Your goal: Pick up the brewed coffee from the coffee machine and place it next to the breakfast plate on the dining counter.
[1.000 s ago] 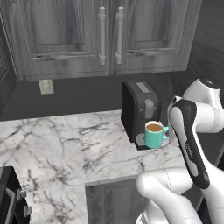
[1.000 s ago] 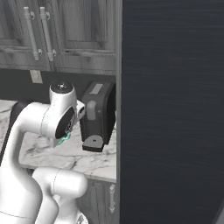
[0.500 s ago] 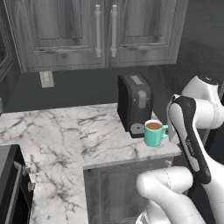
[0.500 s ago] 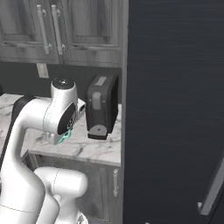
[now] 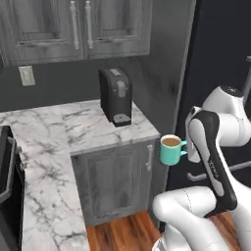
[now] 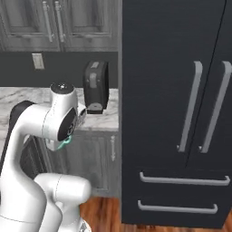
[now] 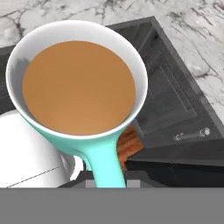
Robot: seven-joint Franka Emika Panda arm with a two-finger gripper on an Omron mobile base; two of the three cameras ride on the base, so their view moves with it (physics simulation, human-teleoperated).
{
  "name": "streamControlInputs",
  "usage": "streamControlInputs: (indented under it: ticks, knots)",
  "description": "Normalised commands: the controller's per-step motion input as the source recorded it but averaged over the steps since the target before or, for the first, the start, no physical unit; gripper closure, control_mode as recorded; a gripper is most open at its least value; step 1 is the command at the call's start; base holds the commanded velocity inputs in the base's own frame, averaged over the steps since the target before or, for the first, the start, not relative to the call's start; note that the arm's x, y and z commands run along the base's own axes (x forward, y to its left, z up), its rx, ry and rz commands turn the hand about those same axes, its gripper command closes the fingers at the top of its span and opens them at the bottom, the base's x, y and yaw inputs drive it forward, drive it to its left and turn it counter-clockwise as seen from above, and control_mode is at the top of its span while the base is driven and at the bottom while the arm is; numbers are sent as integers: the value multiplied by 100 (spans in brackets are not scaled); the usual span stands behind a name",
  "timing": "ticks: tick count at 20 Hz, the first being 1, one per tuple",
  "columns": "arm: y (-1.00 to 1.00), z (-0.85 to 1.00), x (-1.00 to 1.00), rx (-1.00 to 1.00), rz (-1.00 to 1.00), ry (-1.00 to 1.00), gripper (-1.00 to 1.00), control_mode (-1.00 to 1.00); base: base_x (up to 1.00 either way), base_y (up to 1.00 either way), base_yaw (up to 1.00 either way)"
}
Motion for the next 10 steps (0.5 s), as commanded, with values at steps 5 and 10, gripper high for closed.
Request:
streamControlInputs:
  ticks: [5, 10]
  knots:
    - [0, 0, 0, 0, 0, 0, 100, 100, -17, -54, -66]
    - [0, 0, 0, 0, 0, 0, 100, 100, 0, -60, -76]
